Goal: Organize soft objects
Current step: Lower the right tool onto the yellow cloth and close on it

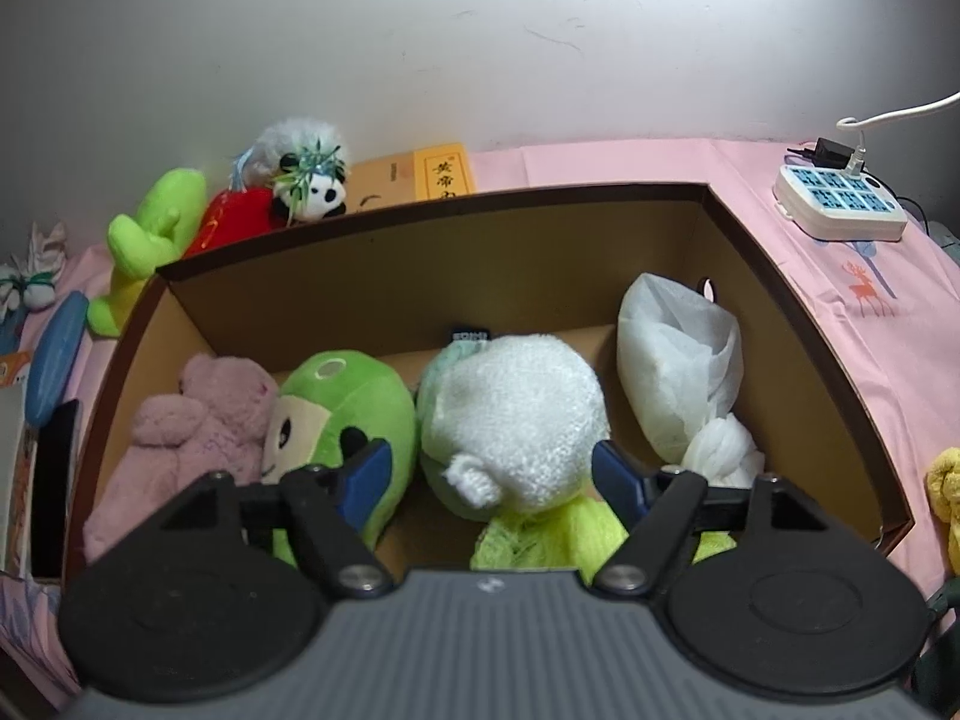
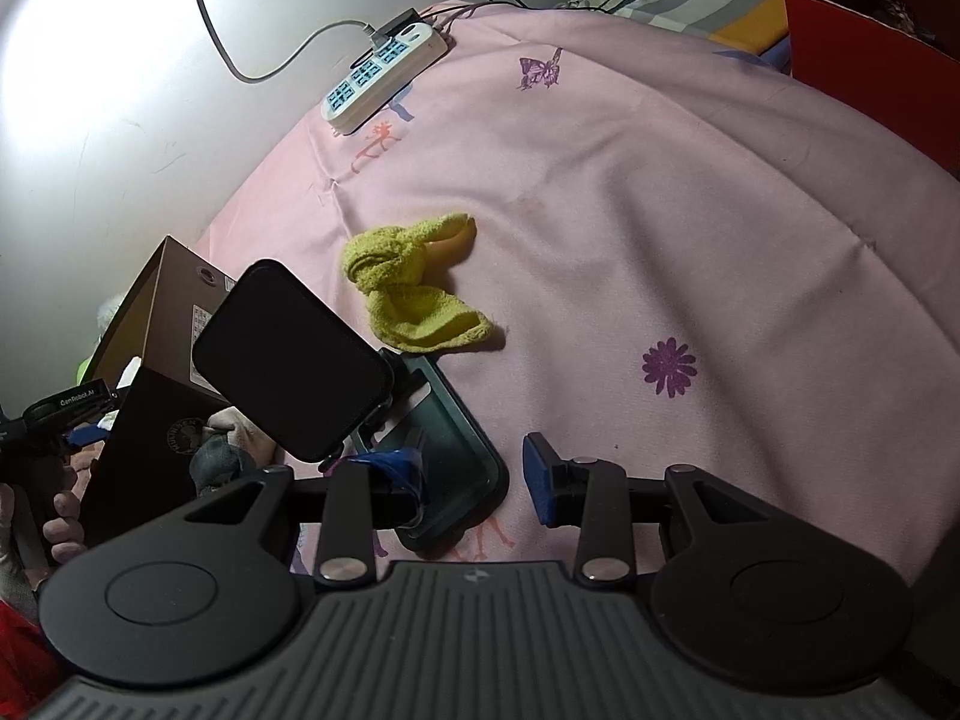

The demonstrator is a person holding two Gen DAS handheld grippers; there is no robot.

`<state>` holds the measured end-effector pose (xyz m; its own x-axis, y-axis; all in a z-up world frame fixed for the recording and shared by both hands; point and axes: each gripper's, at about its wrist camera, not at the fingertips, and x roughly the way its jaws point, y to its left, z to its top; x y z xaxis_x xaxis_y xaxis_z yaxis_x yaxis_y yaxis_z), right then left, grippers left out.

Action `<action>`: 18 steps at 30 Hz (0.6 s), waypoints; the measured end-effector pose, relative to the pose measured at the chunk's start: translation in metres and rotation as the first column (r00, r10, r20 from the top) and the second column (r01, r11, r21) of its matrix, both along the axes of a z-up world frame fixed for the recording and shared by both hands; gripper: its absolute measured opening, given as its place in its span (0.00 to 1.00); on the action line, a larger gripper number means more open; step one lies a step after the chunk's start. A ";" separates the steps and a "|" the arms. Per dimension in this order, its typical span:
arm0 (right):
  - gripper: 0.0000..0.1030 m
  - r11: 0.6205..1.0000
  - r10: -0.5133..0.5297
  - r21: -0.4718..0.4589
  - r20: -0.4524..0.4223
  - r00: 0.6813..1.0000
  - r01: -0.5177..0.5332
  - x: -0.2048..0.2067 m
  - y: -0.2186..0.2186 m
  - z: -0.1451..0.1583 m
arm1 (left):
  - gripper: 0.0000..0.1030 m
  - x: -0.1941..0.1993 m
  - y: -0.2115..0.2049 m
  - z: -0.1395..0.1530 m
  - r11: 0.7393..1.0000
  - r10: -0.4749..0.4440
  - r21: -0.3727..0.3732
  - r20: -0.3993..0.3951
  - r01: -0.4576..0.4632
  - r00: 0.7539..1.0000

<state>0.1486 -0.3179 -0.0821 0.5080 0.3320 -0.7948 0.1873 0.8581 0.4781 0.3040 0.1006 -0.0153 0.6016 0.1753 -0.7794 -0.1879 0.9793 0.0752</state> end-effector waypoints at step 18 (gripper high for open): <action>0.18 0.999 0.035 -0.006 0.075 0.997 -0.034 0.051 -0.012 0.013 | 0.93 -0.095 -0.012 0.035 0.991 0.114 -0.073 0.061 -0.109 0.992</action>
<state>0.1994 -0.3303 -0.0694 0.5547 0.3469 -0.7563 0.1212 0.8656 0.4859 0.2093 0.0890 0.0201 0.6311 0.1909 -0.7519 -0.2986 0.9543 -0.0084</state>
